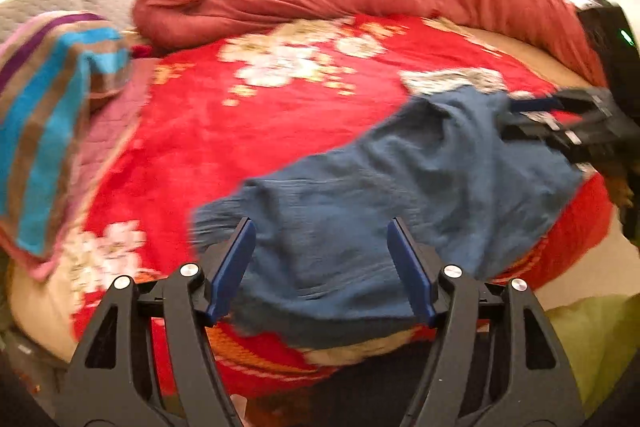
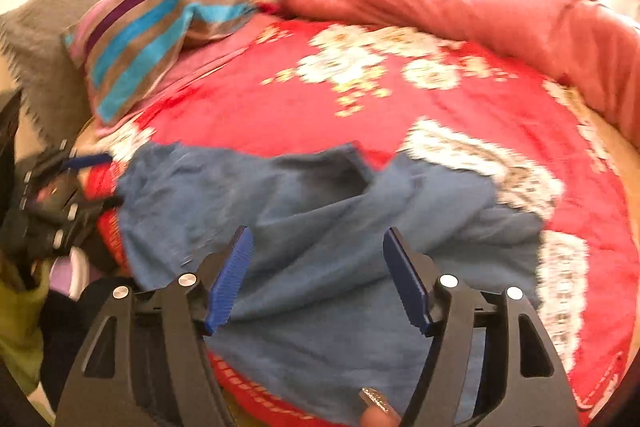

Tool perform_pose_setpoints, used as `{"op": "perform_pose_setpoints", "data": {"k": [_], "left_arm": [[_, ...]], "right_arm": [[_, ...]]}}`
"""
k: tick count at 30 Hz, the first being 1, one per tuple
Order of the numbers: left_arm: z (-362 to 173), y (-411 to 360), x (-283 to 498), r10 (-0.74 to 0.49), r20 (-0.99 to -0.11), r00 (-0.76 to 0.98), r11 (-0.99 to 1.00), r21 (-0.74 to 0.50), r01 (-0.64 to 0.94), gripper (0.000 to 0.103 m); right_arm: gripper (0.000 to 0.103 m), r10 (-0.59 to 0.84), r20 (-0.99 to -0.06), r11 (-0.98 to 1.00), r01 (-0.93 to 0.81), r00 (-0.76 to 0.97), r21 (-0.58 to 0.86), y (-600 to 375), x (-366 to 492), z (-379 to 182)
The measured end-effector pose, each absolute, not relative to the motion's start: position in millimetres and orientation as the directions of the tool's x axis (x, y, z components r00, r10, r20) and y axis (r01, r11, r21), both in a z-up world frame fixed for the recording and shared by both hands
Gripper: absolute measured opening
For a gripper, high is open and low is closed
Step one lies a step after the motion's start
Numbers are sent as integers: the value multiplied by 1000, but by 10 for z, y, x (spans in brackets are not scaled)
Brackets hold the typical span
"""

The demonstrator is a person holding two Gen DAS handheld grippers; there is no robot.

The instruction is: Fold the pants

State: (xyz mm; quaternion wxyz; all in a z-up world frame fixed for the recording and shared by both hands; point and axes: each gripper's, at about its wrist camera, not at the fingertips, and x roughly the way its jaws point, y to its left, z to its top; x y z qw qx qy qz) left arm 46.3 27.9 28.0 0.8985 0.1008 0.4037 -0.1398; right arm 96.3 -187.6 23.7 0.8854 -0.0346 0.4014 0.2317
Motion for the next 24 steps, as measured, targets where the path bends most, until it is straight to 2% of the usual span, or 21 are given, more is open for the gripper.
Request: {"op": "perform_pose_setpoints", "data": {"k": [3, 9, 17, 24], "left_arm": [[188, 60, 514, -233, -774, 589, 923, 15, 385, 61], [55, -282, 627, -327, -793, 513, 883, -64, 464, 61], [-85, -557, 774, -376, -813, 444, 854, -119, 507, 61], [-204, -639, 938, -458, -812, 361, 832, -249, 495, 60]], "right_arm": [[72, 353, -723, 911, -393, 594, 123, -2029, 1079, 254], [73, 265, -748, 947, -311, 608, 82, -2116, 1468, 240], [72, 204, -812, 964, -258, 547, 68, -1985, 2154, 23], [72, 129, -847, 967, -253, 516, -7, -1698, 2648, -242]]}}
